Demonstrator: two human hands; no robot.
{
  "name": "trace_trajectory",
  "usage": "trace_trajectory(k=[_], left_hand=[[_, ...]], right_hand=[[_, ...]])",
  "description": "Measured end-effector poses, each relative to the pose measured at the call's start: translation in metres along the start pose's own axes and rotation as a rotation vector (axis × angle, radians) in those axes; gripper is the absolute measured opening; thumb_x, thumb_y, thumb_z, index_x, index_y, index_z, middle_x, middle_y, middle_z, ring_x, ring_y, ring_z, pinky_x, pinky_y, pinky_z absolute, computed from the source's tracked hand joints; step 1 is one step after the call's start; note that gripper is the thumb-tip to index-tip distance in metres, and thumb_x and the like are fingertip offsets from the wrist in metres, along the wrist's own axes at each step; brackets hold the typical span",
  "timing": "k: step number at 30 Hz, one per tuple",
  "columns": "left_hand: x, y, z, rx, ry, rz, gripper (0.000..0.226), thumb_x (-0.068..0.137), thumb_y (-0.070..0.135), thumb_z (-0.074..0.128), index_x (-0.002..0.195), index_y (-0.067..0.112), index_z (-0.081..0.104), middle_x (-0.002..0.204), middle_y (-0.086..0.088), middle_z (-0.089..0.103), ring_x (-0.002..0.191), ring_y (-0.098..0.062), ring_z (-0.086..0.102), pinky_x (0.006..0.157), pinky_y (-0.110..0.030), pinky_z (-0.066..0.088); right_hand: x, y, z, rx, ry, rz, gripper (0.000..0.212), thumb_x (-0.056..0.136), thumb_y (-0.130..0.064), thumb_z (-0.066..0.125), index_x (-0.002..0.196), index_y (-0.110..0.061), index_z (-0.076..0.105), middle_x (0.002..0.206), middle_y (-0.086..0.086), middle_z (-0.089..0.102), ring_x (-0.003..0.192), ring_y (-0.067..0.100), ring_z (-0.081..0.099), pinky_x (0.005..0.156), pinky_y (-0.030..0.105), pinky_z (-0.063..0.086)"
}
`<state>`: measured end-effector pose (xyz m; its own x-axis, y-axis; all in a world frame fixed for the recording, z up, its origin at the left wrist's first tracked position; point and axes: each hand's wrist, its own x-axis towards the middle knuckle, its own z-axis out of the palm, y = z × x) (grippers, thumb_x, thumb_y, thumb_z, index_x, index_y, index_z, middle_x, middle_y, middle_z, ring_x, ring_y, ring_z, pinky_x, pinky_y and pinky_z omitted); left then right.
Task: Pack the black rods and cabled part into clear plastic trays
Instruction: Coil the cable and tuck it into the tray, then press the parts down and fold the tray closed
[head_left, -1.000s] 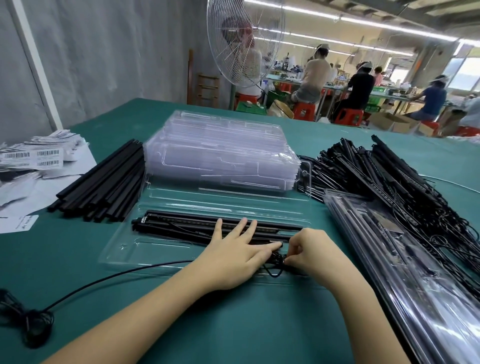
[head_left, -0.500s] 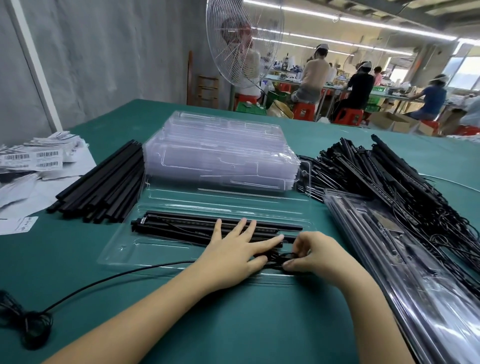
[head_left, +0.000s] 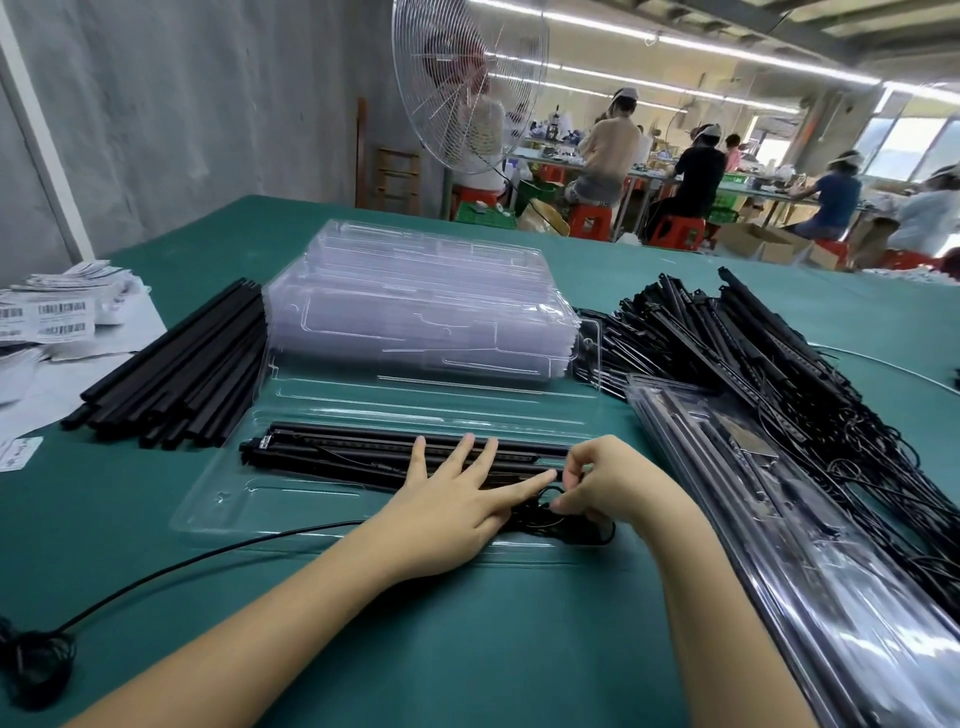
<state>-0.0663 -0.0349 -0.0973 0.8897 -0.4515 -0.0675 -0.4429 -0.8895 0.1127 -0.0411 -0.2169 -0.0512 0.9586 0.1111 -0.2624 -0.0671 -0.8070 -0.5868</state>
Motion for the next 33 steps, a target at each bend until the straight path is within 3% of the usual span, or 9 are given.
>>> trace_trajectory(k=[6,10,15,18,24,27,31,33], left_hand=[[0.0,0.001,-0.001,0.01,0.016,0.025,0.052,0.103,0.04,0.016,0.12,0.071,-0.022,0.16,-0.002,-0.009,0.146,-0.029,-0.015,0.11,-0.063,-0.012],[0.0,0.001,-0.003,-0.005,-0.003,0.029,0.053,0.103,0.032,0.019,0.132,0.071,-0.003,0.161,-0.001,-0.007,0.146,-0.029,-0.015,0.109,-0.064,-0.014],[-0.001,0.002,-0.003,0.014,-0.008,0.036,0.057,0.102,0.028,0.02,0.132,0.072,0.001,0.161,-0.003,-0.007,0.146,-0.03,-0.015,0.108,-0.065,-0.015],[0.0,0.002,-0.004,0.013,-0.018,0.032,0.056,0.102,0.028,0.019,0.132,0.072,0.001,0.161,-0.002,-0.008,0.145,-0.031,-0.015,0.107,-0.065,-0.014],[0.003,0.004,-0.004,0.059,-0.054,0.05,0.059,0.101,0.026,0.019,0.132,0.072,-0.003,0.16,-0.005,-0.011,0.144,-0.035,-0.017,0.107,-0.069,-0.012],[0.003,0.004,-0.004,0.061,-0.054,0.05,0.06,0.101,0.026,0.018,0.132,0.071,-0.005,0.16,-0.006,-0.011,0.144,-0.035,-0.017,0.107,-0.068,-0.013],[0.002,0.006,-0.005,0.058,-0.066,0.048,0.06,0.101,0.024,0.018,0.133,0.07,-0.005,0.16,-0.006,-0.011,0.144,-0.036,-0.017,0.107,-0.068,-0.012],[0.001,0.006,-0.005,0.059,-0.07,0.047,0.06,0.101,0.024,0.019,0.134,0.069,-0.004,0.16,-0.006,-0.01,0.144,-0.036,-0.017,0.108,-0.068,-0.012]], right_hand=[[-0.005,-0.007,0.001,-0.071,-0.031,0.061,0.029,0.075,-0.012,0.076,0.058,-0.016,0.052,0.058,0.002,0.054,0.05,0.016,0.046,0.056,0.022,0.041],[-0.01,-0.001,-0.004,-0.047,-0.045,0.062,0.019,0.074,-0.006,0.074,0.061,-0.013,0.062,0.061,0.008,0.059,0.054,0.02,0.051,0.062,0.027,0.045],[-0.015,0.009,-0.012,-0.125,0.089,0.08,0.015,0.075,-0.006,0.073,0.07,-0.015,0.062,0.058,-0.002,0.053,0.049,0.009,0.047,0.047,0.019,0.04],[-0.016,0.009,-0.012,-0.204,0.097,0.039,0.02,0.076,-0.003,0.07,0.065,-0.017,0.062,0.06,-0.002,0.057,0.049,0.007,0.049,0.043,0.013,0.038],[-0.013,0.018,0.003,-0.149,0.283,-0.069,0.017,0.075,-0.009,0.072,0.066,-0.022,0.065,0.067,-0.006,0.062,0.065,0.01,0.056,0.05,0.014,0.037],[-0.012,0.017,0.002,-0.184,0.285,-0.062,0.017,0.075,-0.014,0.073,0.066,-0.026,0.066,0.066,-0.008,0.061,0.068,0.011,0.058,0.051,0.015,0.035],[-0.011,0.011,0.004,-0.354,0.244,-0.041,0.024,0.077,-0.005,0.057,0.082,-0.021,0.074,0.081,0.003,0.068,0.078,0.021,0.063,0.057,0.02,0.04],[-0.015,0.013,0.008,-0.412,0.22,-0.079,0.025,0.078,-0.008,0.052,0.085,-0.016,0.074,0.077,0.007,0.068,0.075,0.024,0.062,0.052,0.022,0.04]])
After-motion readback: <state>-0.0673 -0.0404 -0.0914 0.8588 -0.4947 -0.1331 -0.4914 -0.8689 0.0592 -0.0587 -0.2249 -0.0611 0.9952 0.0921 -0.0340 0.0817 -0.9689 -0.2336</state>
